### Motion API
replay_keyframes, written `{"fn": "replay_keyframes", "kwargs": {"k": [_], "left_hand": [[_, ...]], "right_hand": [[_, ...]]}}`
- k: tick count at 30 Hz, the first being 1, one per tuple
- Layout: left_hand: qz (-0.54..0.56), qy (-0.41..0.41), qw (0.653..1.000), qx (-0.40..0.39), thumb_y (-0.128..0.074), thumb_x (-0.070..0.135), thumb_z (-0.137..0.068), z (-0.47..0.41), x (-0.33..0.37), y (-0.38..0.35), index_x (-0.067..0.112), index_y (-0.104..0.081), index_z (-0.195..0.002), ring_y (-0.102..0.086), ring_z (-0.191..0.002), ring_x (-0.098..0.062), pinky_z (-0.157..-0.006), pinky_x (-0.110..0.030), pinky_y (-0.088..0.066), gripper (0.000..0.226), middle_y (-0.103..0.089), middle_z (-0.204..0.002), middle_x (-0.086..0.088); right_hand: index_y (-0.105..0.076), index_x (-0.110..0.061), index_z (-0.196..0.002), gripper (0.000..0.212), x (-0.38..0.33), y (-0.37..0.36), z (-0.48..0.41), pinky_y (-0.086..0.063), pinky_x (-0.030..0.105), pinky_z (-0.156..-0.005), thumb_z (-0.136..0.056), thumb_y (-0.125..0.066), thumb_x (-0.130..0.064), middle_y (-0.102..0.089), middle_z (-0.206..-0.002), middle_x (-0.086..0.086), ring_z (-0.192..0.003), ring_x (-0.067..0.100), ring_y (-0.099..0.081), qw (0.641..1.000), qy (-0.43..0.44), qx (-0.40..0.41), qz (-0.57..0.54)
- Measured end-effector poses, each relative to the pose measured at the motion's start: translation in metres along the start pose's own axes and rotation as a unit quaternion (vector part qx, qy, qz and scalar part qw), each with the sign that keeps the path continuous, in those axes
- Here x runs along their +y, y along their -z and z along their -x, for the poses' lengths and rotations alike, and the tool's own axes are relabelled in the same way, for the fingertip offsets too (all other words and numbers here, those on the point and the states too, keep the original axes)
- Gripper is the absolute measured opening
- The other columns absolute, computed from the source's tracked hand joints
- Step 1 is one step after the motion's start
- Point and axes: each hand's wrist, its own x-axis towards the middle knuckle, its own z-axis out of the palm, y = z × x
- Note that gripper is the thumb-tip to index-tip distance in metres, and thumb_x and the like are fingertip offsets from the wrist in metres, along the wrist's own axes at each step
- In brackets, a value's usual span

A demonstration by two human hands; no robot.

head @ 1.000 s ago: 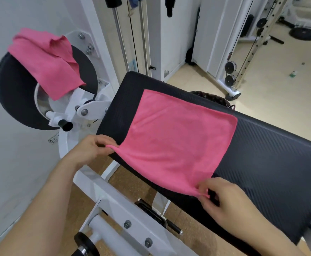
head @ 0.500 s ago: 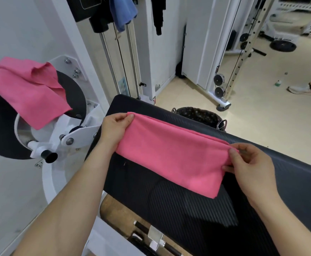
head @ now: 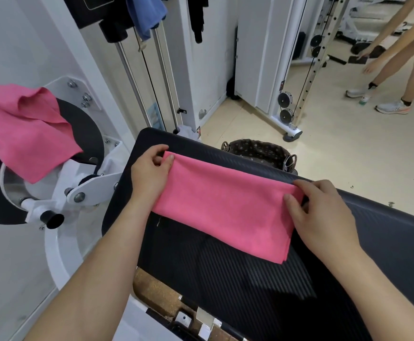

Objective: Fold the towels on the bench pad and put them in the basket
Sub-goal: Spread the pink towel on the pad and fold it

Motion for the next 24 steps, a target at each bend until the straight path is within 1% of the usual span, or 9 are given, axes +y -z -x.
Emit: {"fn": "replay_keyframes", "kwargs": {"k": [4, 8, 12, 14, 16, 17, 19, 22, 24], "left_hand": [[-0.086, -0.048, 0.995, -0.019, -0.061, 0.029, -0.092, -0.001, 0.003, 0.003, 0.025, -0.068, -0.110, -0.053, -0.091, -0.009, -0.080, -0.024, -0.039, 0.019, -0.057, -0.104, 0.003], [-0.083, -0.032, 0.995, -0.053, -0.067, 0.024, -0.088, -0.001, 0.000, 0.011, 0.024, -0.064, -0.089, -0.053, -0.079, -0.008, -0.074, -0.025, -0.041, 0.004, -0.060, -0.091, 0.007], [0.022, 0.049, 0.995, -0.082, -0.070, 0.014, -0.086, 0.011, -0.015, 0.030, 0.026, -0.068, -0.093, -0.060, -0.084, -0.013, -0.082, -0.031, -0.052, 0.014, -0.064, -0.088, 0.004], [0.054, 0.065, 0.993, -0.080, -0.065, 0.010, -0.089, 0.022, -0.017, 0.050, 0.023, -0.071, -0.103, -0.061, -0.087, -0.008, -0.091, -0.031, -0.050, 0.020, -0.067, -0.093, 0.004], [0.073, 0.059, 0.995, -0.044, -0.061, 0.007, -0.091, 0.035, -0.014, 0.078, 0.026, -0.073, -0.096, -0.061, -0.086, -0.007, -0.089, -0.031, -0.049, 0.023, -0.069, -0.092, 0.006], [0.079, 0.051, 0.995, -0.012, -0.061, 0.006, -0.091, 0.044, -0.010, 0.093, 0.029, -0.073, -0.092, -0.060, -0.084, -0.007, -0.086, -0.031, -0.049, 0.025, -0.069, -0.090, 0.006], [0.060, 0.030, 0.997, 0.047, -0.062, 0.006, -0.090, 0.070, 0.002, 0.121, 0.028, -0.072, -0.093, -0.058, -0.080, 0.000, -0.080, -0.027, -0.048, 0.024, -0.068, -0.091, 0.005], [-0.006, 0.000, 0.998, 0.068, -0.065, 0.007, -0.088, 0.133, 0.017, 0.131, 0.027, -0.071, -0.093, -0.055, -0.081, 0.007, -0.070, -0.015, -0.042, 0.021, -0.064, -0.091, 0.014], [-0.056, -0.041, 0.997, 0.035, -0.069, 0.005, -0.084, 0.175, 0.013, 0.116, 0.026, -0.072, -0.091, -0.055, -0.083, 0.002, -0.069, -0.008, -0.041, 0.022, -0.063, -0.091, 0.018]], "right_hand": [[-0.063, -0.023, -0.107, 0.020, 0.000, 0.009, -0.005, -0.045, 0.032, -0.061, -0.088, -0.060, -0.027, -0.050, -0.101, -0.003, -0.082, 0.018, -0.055, 0.999, 0.024, -0.030, 0.033], [-0.059, -0.022, -0.077, 0.008, -0.005, 0.020, -0.021, -0.036, 0.029, -0.055, -0.078, -0.062, -0.015, -0.058, -0.075, -0.006, -0.072, 0.018, -0.055, 0.997, 0.018, -0.080, 0.005], [-0.058, -0.011, -0.078, 0.011, -0.019, 0.041, -0.048, -0.042, 0.022, -0.045, -0.083, -0.061, -0.001, -0.068, -0.057, 0.004, -0.052, 0.015, -0.065, 0.960, -0.042, -0.210, -0.178], [-0.058, -0.006, -0.082, 0.013, -0.032, 0.051, -0.065, -0.053, 0.028, -0.047, -0.085, -0.058, 0.006, -0.069, -0.060, 0.011, -0.053, 0.019, -0.066, 0.947, -0.025, -0.228, -0.224], [-0.061, -0.005, -0.085, 0.015, -0.052, 0.061, -0.081, -0.060, 0.041, -0.067, -0.082, -0.057, 0.010, -0.071, -0.075, 0.019, -0.064, 0.027, -0.068, 0.949, 0.028, -0.196, -0.244], [-0.062, -0.006, -0.086, 0.018, -0.062, 0.067, -0.088, -0.061, 0.039, -0.070, -0.081, -0.057, 0.010, -0.071, -0.080, 0.019, -0.067, 0.027, -0.068, 0.951, 0.062, -0.172, -0.251], [-0.066, -0.013, -0.086, 0.024, -0.079, 0.080, -0.097, -0.056, 0.021, -0.057, -0.080, -0.057, 0.008, -0.072, -0.086, 0.010, -0.068, 0.019, -0.065, 0.948, 0.132, -0.127, -0.262], [-0.072, -0.014, -0.088, 0.030, -0.088, 0.089, -0.102, -0.059, 0.027, -0.069, -0.080, -0.057, 0.010, -0.072, -0.090, 0.009, -0.074, 0.018, -0.068, 0.934, 0.187, -0.105, -0.286], [-0.073, -0.008, -0.089, 0.033, -0.080, 0.082, -0.101, -0.054, 0.018, -0.053, -0.080, -0.050, 0.013, -0.070, -0.086, 0.011, -0.053, 0.003, -0.060, 0.937, 0.184, -0.131, -0.265]]}}
